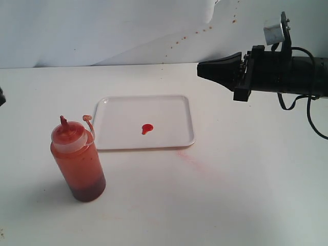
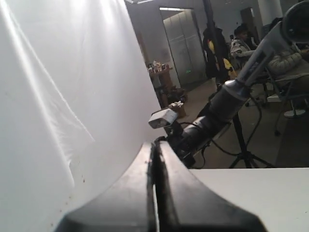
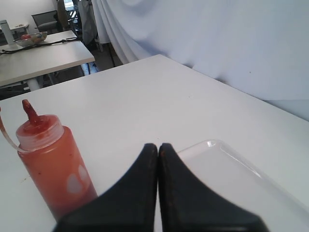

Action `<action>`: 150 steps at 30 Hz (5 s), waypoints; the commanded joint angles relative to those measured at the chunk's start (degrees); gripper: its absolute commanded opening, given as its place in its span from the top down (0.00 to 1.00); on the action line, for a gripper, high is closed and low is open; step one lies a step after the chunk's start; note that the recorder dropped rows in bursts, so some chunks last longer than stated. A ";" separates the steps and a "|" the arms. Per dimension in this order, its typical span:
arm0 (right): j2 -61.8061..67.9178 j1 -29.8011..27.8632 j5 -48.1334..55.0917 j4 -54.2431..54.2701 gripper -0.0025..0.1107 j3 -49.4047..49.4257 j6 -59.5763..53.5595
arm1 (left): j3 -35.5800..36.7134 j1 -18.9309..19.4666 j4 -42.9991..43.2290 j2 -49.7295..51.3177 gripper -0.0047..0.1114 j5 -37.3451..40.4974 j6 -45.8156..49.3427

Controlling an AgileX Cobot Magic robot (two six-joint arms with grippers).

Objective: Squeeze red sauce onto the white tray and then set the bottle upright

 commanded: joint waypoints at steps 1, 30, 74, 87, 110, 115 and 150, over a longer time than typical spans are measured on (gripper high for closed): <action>-0.54 0.08 0.45 0.35 0.98 -0.40 -0.35 | -0.32 -0.45 0.27 -10.88 0.96 -0.63 -0.44; -0.40 0.08 0.43 0.35 0.98 -0.44 -0.35 | 2.81 -0.45 2.65 -34.46 0.96 39.83 -29.36; -0.40 0.08 0.43 0.35 0.98 -0.44 -0.35 | 21.14 -0.45 -70.83 -34.46 0.96 85.85 59.50; -0.40 0.08 0.43 0.35 0.98 -0.44 -0.35 | 21.14 -7.27 -70.83 -34.46 0.96 85.85 59.50; -1.63 0.08 -0.28 0.35 0.98 -0.44 -0.35 | 21.14 -7.75 -70.83 -34.46 0.96 85.73 59.39; -9.67 0.08 -6.63 0.35 0.98 -0.44 -0.35 | 21.14 -7.75 -70.83 -34.46 0.96 85.73 59.39; -78.53 -0.03 -70.03 0.35 0.98 27.13 12.10 | 21.14 -7.75 -70.83 -34.46 0.96 85.73 59.39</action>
